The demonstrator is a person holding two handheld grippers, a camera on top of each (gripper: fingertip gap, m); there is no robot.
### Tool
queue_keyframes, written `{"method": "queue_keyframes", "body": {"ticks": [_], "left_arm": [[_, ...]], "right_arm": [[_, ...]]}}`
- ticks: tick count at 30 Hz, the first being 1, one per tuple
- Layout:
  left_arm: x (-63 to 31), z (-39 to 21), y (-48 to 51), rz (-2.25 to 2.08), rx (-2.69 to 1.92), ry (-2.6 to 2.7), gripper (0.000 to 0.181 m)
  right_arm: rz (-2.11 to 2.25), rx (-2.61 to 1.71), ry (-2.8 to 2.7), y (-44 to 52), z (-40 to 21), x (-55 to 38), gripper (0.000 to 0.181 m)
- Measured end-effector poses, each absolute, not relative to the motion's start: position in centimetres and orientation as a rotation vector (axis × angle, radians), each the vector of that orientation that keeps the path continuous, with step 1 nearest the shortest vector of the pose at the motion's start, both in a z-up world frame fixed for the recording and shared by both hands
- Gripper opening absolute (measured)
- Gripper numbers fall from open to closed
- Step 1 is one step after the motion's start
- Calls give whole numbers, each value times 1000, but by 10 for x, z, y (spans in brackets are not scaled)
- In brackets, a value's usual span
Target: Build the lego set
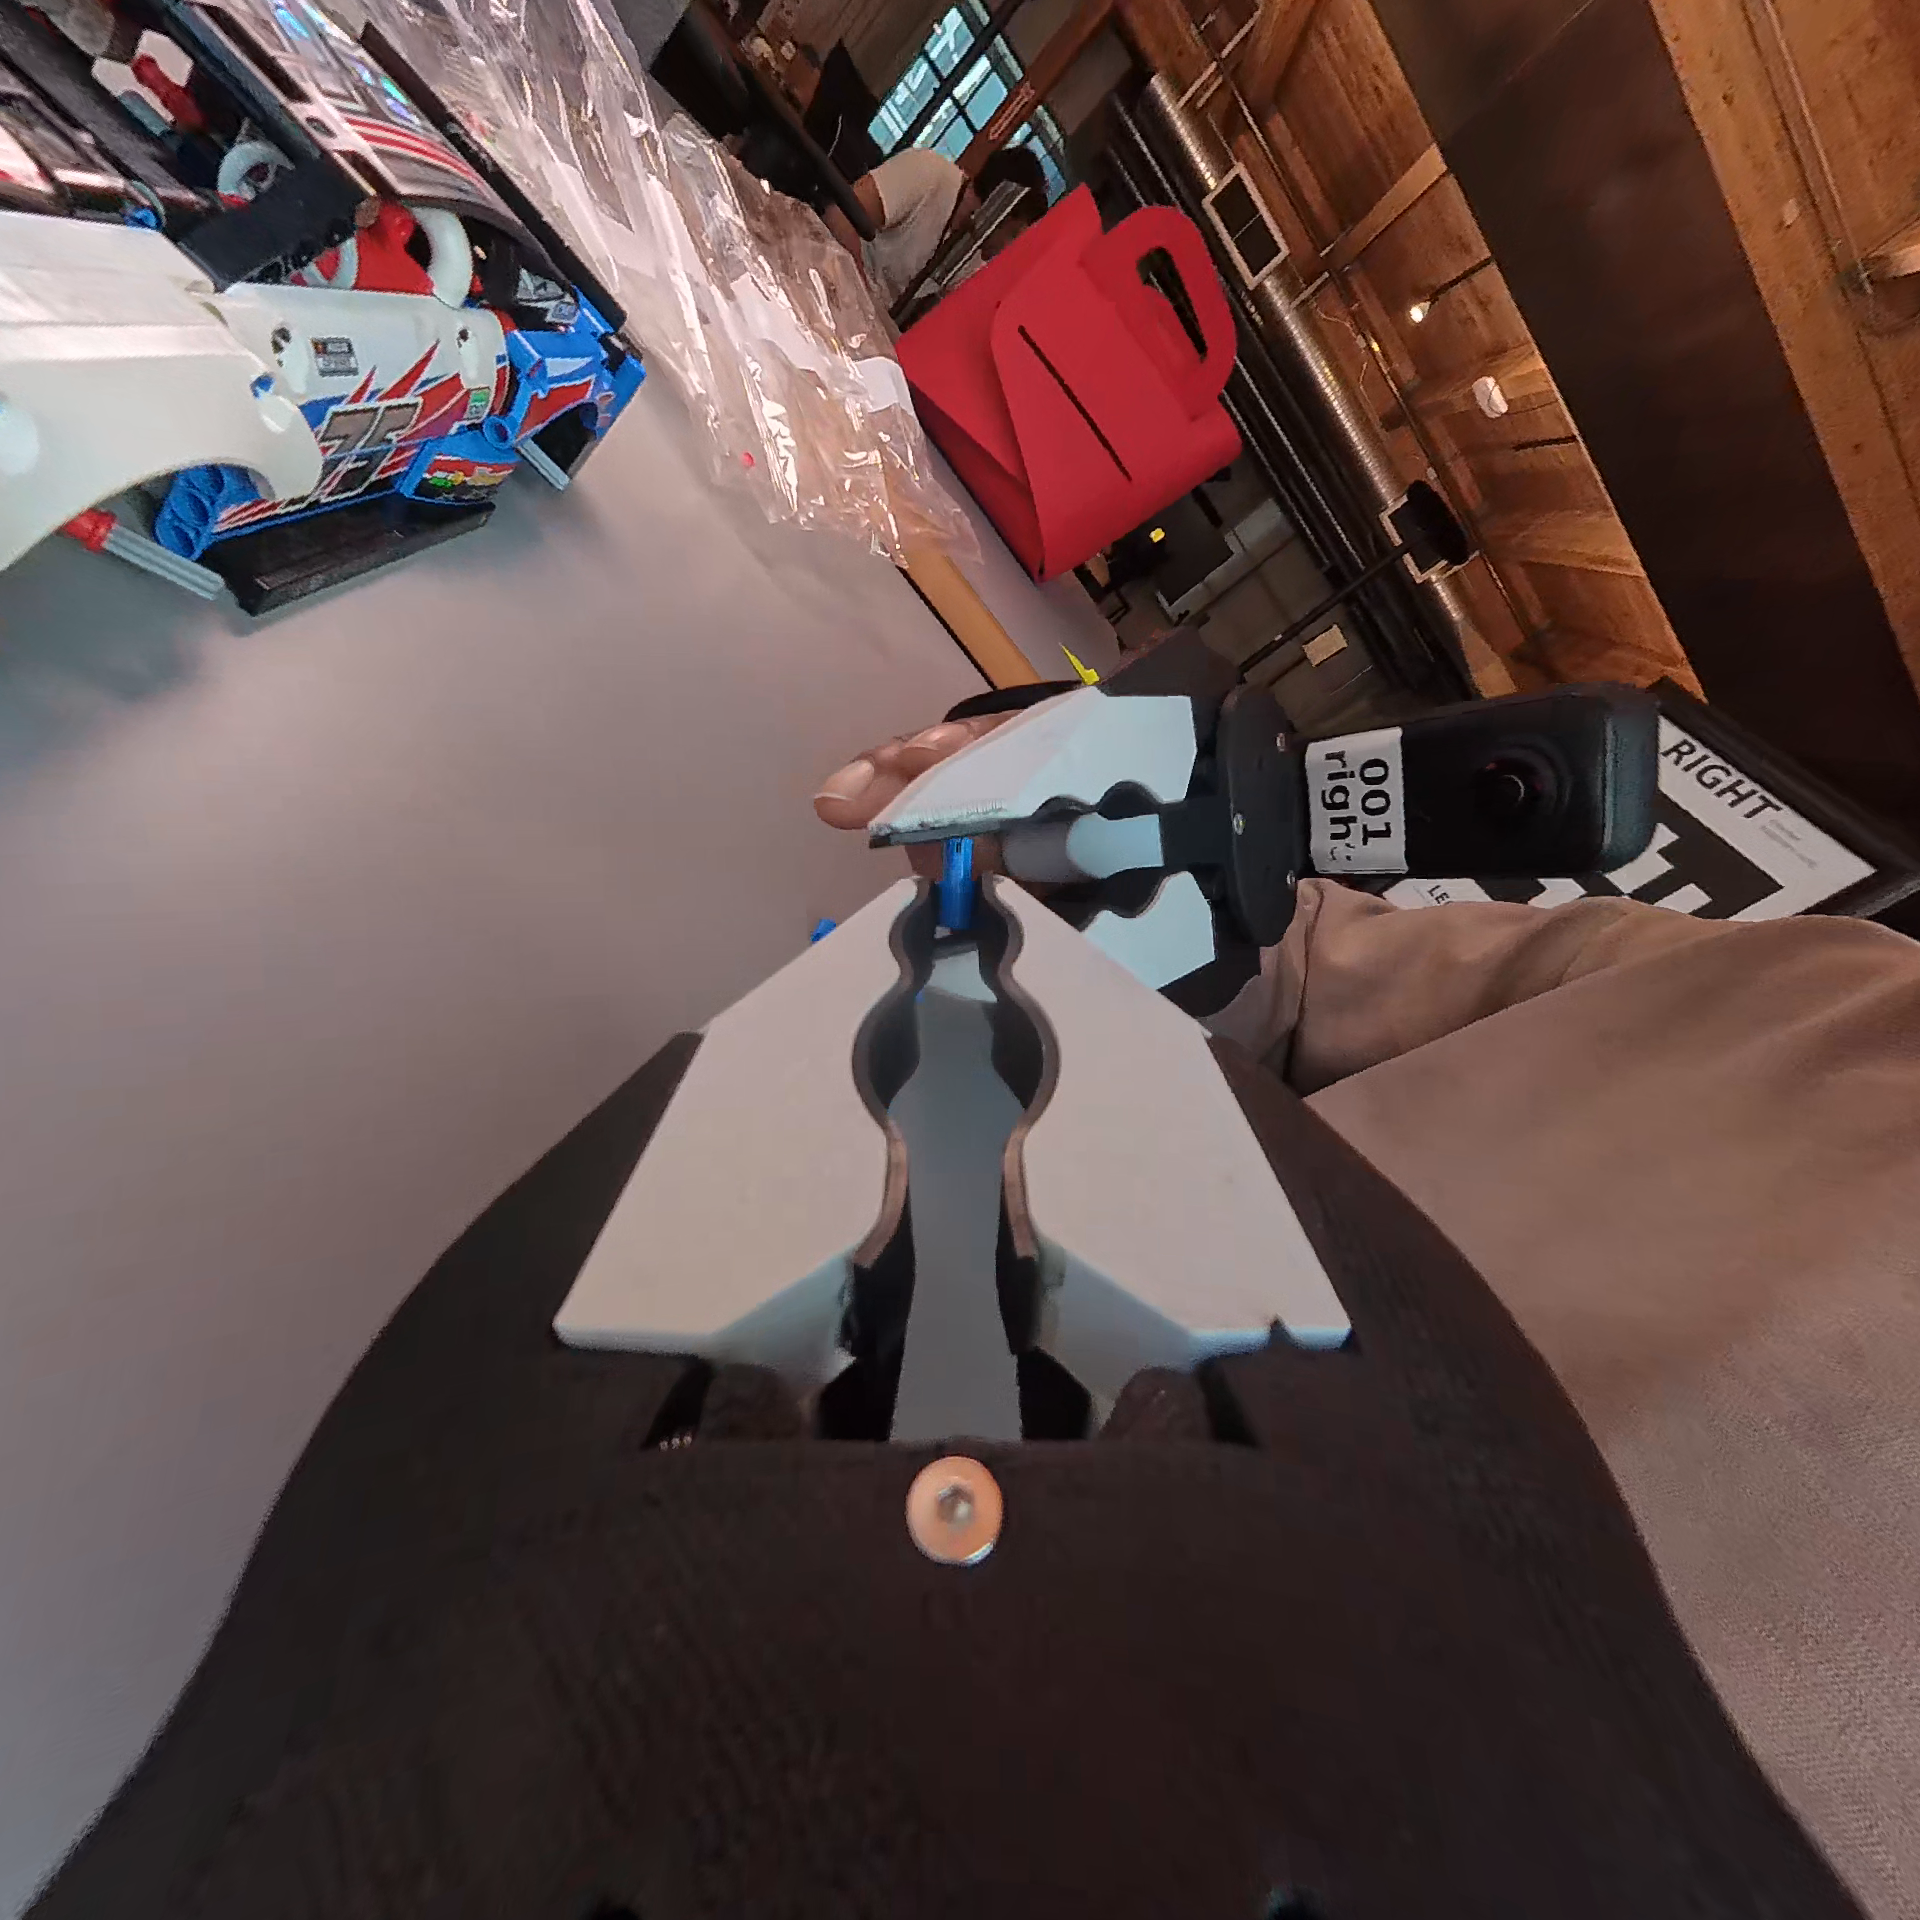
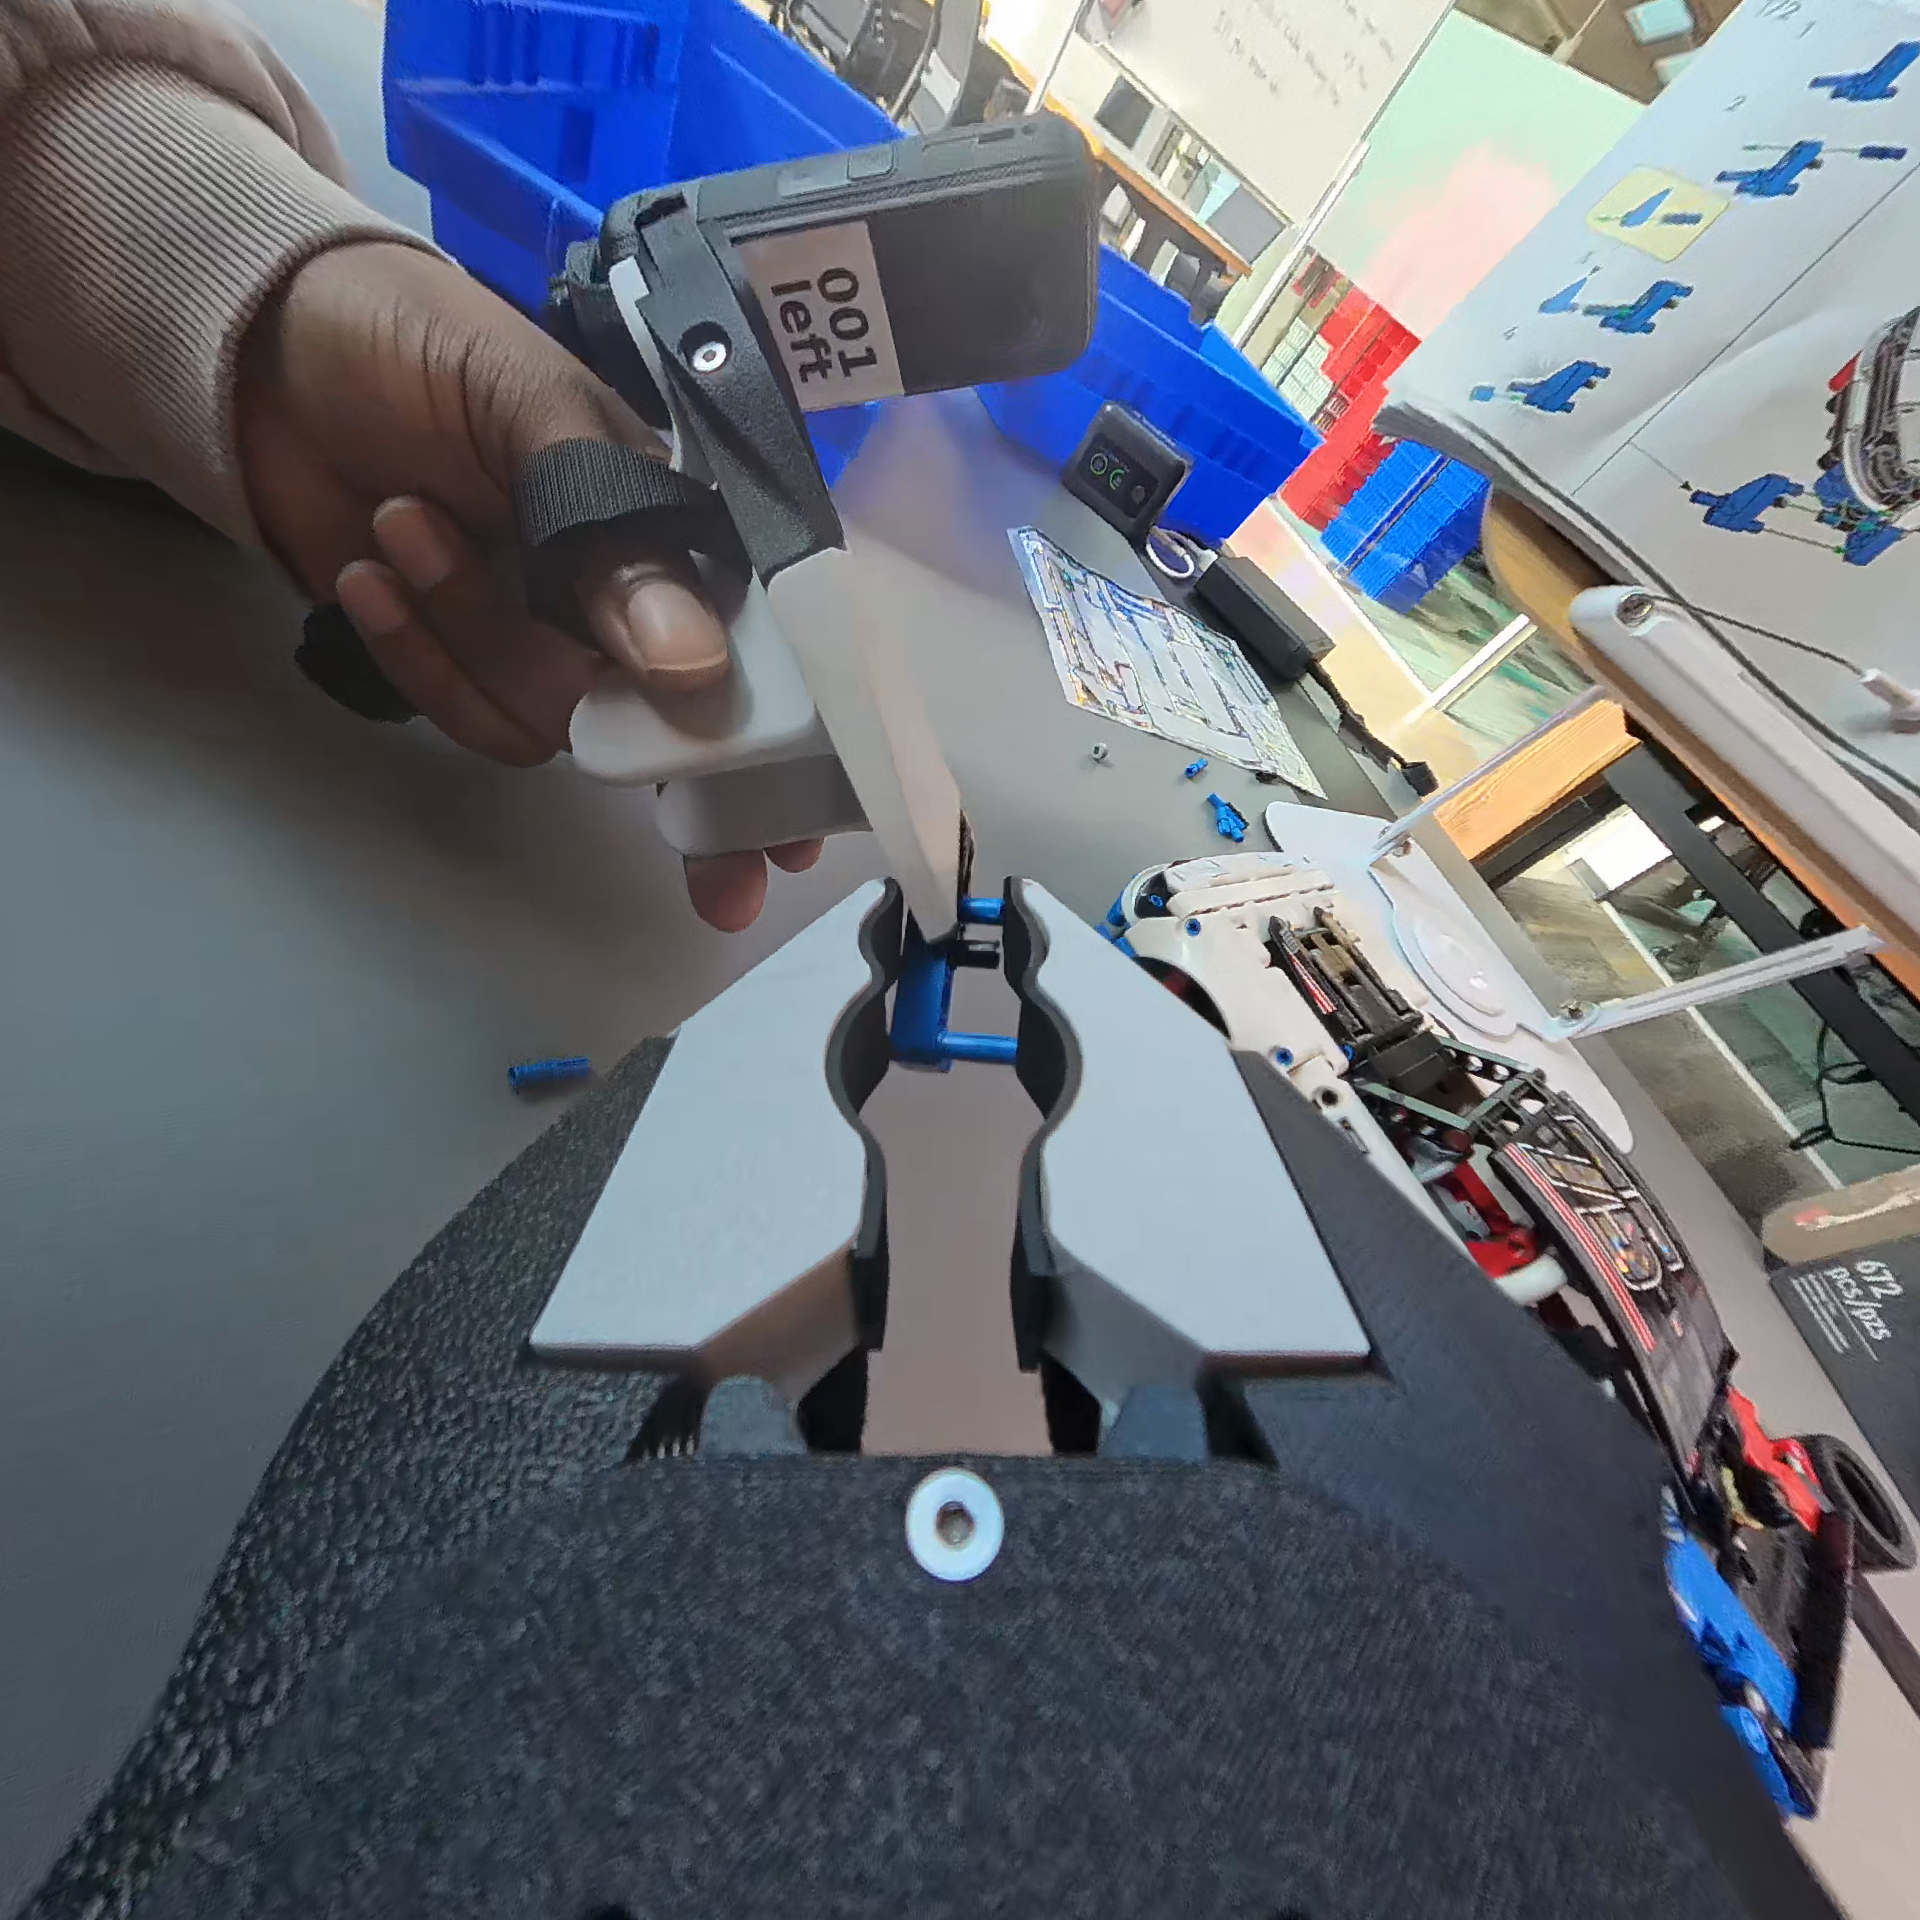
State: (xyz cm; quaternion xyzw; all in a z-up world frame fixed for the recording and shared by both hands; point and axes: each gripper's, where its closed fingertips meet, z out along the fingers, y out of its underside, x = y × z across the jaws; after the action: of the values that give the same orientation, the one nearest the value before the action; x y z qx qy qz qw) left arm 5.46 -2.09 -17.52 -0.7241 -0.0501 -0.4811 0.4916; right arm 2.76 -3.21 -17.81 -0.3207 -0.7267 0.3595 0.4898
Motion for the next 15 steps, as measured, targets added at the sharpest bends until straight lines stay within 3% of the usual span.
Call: {"method": "queue_keyframes", "body": {"ticks": [5, 11, 15], "left_arm": [[40, -177, -24, -941, -1820, 72, 6], [25, -213, -36, -429, -2038, 536, 5], [28, -230, -40, -374, -2116, 627, 6]], "right_arm": [[1009, -825, -1891, -25, -186, 43, 47], [1188, -954, -2099, 2, -205, 72, 35], [1182, -1027, -2206, 15, -224, 84, 28]]}}
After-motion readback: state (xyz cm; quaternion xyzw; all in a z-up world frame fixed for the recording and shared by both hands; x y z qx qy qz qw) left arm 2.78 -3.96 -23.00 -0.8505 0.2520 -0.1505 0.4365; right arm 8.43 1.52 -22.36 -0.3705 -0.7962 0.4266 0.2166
